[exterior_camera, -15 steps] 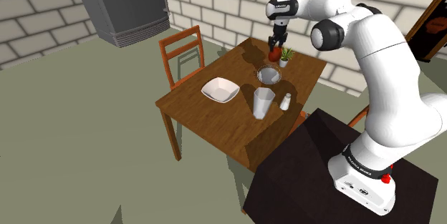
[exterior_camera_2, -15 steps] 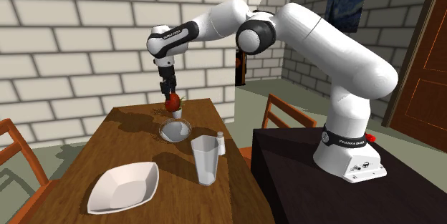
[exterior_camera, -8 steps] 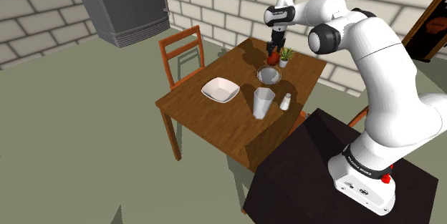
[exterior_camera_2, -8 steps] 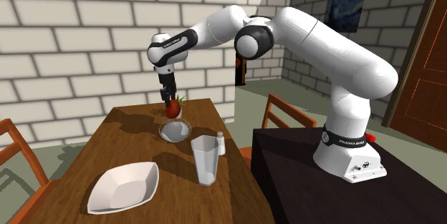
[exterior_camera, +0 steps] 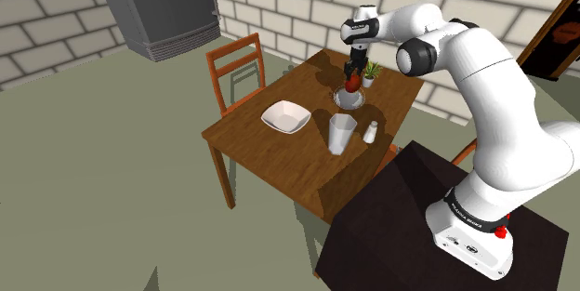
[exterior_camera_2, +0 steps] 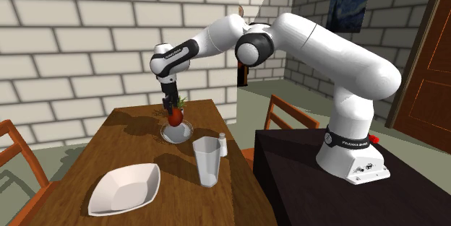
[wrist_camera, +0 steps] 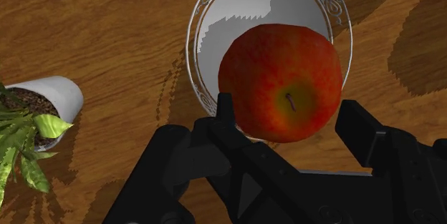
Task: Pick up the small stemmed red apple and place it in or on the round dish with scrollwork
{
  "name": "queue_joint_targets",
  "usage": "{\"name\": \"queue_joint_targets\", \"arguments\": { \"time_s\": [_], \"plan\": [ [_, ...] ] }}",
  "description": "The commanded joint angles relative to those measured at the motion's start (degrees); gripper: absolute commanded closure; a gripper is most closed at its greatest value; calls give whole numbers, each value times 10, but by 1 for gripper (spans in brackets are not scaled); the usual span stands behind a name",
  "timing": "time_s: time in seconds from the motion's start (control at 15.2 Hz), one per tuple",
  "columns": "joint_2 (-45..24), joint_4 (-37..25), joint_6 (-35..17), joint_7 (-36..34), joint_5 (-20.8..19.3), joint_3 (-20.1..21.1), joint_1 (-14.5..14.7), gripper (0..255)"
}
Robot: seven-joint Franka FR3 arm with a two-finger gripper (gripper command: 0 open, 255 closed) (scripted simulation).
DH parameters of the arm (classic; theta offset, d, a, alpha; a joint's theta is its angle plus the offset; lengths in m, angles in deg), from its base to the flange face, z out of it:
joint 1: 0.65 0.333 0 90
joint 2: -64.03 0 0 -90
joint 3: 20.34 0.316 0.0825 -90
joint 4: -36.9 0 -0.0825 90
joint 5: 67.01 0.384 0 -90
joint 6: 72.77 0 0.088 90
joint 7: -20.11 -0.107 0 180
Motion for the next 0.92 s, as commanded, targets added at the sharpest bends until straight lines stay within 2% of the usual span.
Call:
{"name": "queue_joint_targets", "arguments": {
  "time_s": [0.0, 0.66, 0.73, 0.86],
  "plan": [
    [-7, 4, -11, 0, 1, 1, 0, 255],
    [-19, 0, -19, 0, 2, 3, -1, 255],
    [-19, 0, -19, 0, 2, 3, -1, 0],
    [-19, 0, -19, 0, 2, 3, -1, 0]
  ]
}}
